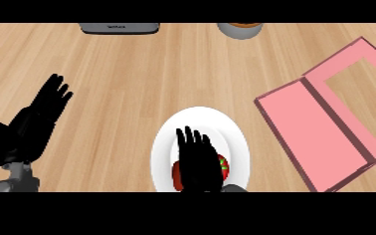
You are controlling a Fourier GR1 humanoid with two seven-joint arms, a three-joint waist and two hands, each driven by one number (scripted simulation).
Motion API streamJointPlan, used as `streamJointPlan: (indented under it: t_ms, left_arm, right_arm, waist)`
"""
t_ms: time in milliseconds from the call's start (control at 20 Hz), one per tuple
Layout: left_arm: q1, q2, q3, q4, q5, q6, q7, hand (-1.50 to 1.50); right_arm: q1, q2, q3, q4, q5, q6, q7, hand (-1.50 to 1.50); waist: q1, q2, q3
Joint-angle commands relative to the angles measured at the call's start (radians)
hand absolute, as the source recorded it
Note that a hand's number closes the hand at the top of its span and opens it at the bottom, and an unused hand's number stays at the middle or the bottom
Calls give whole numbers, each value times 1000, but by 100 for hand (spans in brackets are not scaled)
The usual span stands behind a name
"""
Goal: Pick the bell pepper from the plate and place it in the cardboard box
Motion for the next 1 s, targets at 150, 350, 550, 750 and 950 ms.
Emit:
streamJointPlan:
  t_ms: [150,350,550,750,950]
  left_arm:
    - [-24,5,11,0,-3,-16,34,0]
    - [72,-22,15,-56,-15,-30,-21,0]
    - [-11,-6,41,-62,-5,-14,81,0]
    - [12,-54,21,-25,-29,-31,-4,0]
    - [13,-30,61,-16,-6,-76,4,0]
  right_arm:
    - [-15,16,32,51,0,-26,137,-150]
    - [14,16,8,78,25,-19,80,-150]
    - [40,16,-17,104,122,-61,-83,150]
    - [-45,16,-69,197,85,-58,-140,150]
    - [-101,16,16,182,38,-87,-61,150]
  waist:
    - [2,1,0]
    - [3,-1,0]
    - [-1,0,0]
    - [2,1,0]
    - [5,1,0]
